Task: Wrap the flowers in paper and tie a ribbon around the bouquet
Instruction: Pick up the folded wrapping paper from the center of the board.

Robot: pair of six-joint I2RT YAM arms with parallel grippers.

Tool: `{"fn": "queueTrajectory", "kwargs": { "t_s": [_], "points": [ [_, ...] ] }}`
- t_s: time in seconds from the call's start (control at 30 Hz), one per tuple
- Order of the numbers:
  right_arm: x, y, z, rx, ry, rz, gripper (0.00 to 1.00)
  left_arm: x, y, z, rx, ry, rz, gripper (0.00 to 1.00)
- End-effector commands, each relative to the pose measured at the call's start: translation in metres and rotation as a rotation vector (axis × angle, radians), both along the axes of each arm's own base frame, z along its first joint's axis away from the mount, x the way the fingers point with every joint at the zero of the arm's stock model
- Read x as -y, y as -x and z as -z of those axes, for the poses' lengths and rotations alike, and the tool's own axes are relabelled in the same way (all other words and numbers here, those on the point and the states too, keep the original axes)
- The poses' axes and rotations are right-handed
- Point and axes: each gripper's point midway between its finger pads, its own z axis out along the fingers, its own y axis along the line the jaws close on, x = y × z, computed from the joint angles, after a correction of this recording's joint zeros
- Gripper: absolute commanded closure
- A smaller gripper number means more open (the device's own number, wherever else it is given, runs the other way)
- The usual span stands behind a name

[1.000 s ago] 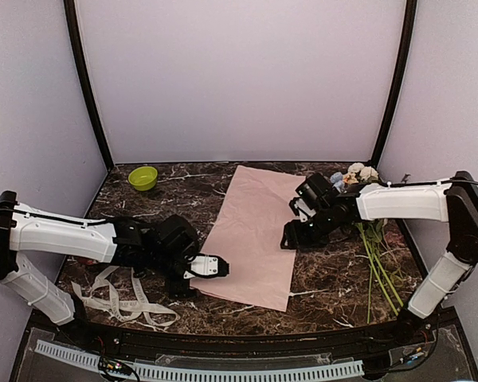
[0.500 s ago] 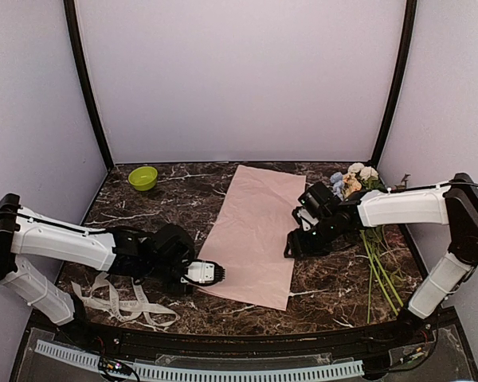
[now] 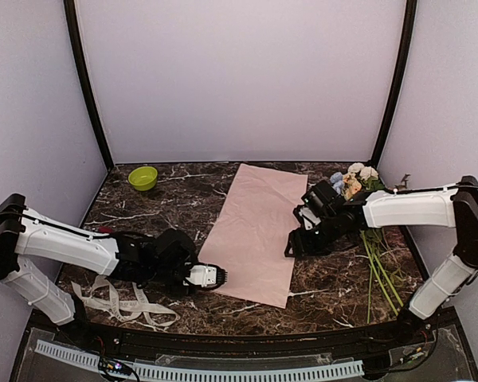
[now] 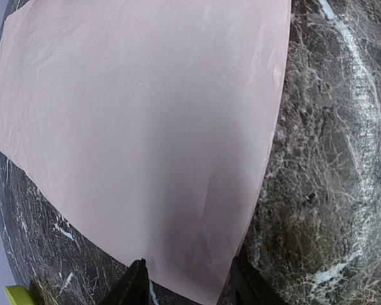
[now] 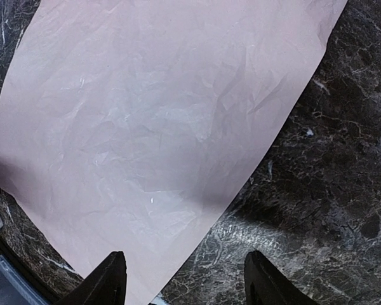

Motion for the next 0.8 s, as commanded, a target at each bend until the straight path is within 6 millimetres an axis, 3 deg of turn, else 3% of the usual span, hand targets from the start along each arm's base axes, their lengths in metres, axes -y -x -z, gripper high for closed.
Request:
{"fn": "queueTrajectory", "kwargs": {
  "t_s": [0.0,0.3,0.57,0.67,0.77],
  "points": [
    [0.000,0.001,-0.008,0.025,-0.019,-0.013,0.36,-0.001,0.000,0.010,0.027,-0.046,0.015,0.56],
    [0.004,0.007,-0.014,0.034,-0.029,-0.014,0.36,-0.012,-0.002,0.017,0.070,-0.104,0.014,0.56],
    [0.004,0.008,-0.018,0.037,-0.038,-0.022,0.36,-0.004,-0.013,0.012,0.103,-0.084,-0.018,0.83],
    [0.005,0.008,-0.019,0.041,-0.030,-0.025,0.36,-0.001,-0.017,0.010,0.110,-0.062,-0.047,0.99],
    [0.004,0.007,-0.025,0.048,-0.041,-0.024,0.36,0.004,-0.027,-0.004,0.147,0.009,-0.123,1.00]
  ]
}}
